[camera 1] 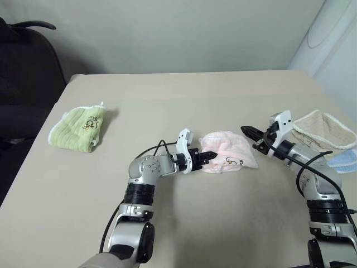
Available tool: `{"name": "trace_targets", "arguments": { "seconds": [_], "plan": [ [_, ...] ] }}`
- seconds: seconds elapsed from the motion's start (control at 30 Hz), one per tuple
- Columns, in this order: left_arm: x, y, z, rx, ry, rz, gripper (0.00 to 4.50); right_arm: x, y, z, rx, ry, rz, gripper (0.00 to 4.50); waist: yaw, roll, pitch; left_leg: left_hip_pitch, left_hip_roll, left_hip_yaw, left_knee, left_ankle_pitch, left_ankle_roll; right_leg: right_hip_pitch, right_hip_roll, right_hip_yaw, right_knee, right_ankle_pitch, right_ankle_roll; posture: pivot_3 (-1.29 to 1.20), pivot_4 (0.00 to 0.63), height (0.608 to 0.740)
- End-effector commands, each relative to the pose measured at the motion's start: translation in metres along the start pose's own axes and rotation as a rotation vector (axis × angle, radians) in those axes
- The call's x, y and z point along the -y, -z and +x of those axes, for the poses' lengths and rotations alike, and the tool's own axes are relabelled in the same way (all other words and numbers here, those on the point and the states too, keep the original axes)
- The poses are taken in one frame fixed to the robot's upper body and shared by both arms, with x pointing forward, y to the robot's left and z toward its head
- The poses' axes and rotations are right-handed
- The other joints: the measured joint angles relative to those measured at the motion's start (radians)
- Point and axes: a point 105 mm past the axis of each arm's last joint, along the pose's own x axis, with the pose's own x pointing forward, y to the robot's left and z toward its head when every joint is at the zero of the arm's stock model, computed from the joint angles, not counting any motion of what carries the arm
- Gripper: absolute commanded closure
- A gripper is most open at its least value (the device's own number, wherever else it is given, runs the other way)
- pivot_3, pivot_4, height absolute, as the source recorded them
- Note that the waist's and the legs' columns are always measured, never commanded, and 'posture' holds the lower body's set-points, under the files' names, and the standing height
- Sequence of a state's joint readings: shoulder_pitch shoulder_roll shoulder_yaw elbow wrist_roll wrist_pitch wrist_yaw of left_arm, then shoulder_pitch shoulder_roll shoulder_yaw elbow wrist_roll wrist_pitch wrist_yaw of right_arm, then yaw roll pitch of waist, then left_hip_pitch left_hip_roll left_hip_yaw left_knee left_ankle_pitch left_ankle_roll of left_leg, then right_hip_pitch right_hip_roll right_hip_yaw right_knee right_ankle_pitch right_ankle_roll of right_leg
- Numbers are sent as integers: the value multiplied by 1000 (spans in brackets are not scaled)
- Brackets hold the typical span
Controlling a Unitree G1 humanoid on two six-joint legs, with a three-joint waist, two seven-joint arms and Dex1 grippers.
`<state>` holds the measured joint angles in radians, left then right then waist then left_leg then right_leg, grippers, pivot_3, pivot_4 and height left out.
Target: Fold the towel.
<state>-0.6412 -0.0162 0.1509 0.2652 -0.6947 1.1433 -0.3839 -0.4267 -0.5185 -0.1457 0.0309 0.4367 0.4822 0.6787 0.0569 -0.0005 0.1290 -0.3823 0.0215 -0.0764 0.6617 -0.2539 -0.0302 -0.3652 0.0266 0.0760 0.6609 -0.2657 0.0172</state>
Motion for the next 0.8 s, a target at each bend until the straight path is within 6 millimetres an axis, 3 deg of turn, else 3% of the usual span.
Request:
{"name": "trace_targets", "arguments": {
  "seconds": [0.03, 0.13, 0.3, 0.4, 0.47, 0.57, 0.63, 0.73, 0.8],
  "plan": [
    [16, -38, -18, 180, 59, 6, 4489, 16, -27, -5, 102, 77, -32, 4500, -3, -1, 1, 0, 0, 1, 0, 0, 0, -1, 0, 1, 0, 0, 0, 0, 150, 740],
    [29, -83, -46, 365, 83, 22, 4489, 30, -34, -9, 134, 143, -27, 4500, -10, -2, 2, 0, -1, 1, 0, 0, 0, -2, 1, 4, 1, 1, 1, 0, 150, 740],
    [35, -155, -113, 629, -3, 118, 4489, 42, -41, -10, 169, 197, -4, 4500, -25, -4, 4, 0, -1, 1, -2, 0, 0, -5, 2, 6, 2, 2, 0, 0, 150, 740],
    [30, -204, -187, 844, -152, 199, 4489, 40, -40, -7, 170, 189, -5, 4500, -34, -6, 5, 0, -1, 1, -2, 0, 0, -7, 2, 7, 0, 2, 0, 0, 150, 740],
    [26, -224, -237, 964, -253, 235, 4489, 39, -39, -5, 171, 184, -2, 4500, -44, -8, 6, -1, -2, 1, -7, 0, 0, -12, 2, 11, 1, 2, -1, 0, 150, 740],
    [9, -229, -291, 1057, -400, 247, 4489, 38, -36, -4, 169, 179, 4, 4500, -51, -8, 6, -1, -5, 0, -14, 1, -1, -17, 2, 15, -2, 2, -1, 0, 150, 740],
    [-15, -222, -324, 1096, -527, 210, 4489, 37, -33, -2, 163, 174, 7, 4500, -54, -7, 6, -2, -6, 0, -16, 1, -1, -19, 2, 17, -2, 2, -1, 0, 150, 740],
    [-51, -200, -351, 1118, -629, 122, 4489, 35, -30, 0, 158, 169, 7, 4500, -54, -7, 6, -4, -7, -1, -17, 1, -1, -23, 2, 20, -2, 2, -1, 0, 150, 740],
    [-83, -175, -355, 1090, -688, 37, 4489, 35, -30, 2, 157, 163, 10, 4500, -54, -8, 6, -6, -8, -1, -16, 1, -1, -25, 1, 22, -1, 2, -1, 0, 150, 740]
  ]
}}
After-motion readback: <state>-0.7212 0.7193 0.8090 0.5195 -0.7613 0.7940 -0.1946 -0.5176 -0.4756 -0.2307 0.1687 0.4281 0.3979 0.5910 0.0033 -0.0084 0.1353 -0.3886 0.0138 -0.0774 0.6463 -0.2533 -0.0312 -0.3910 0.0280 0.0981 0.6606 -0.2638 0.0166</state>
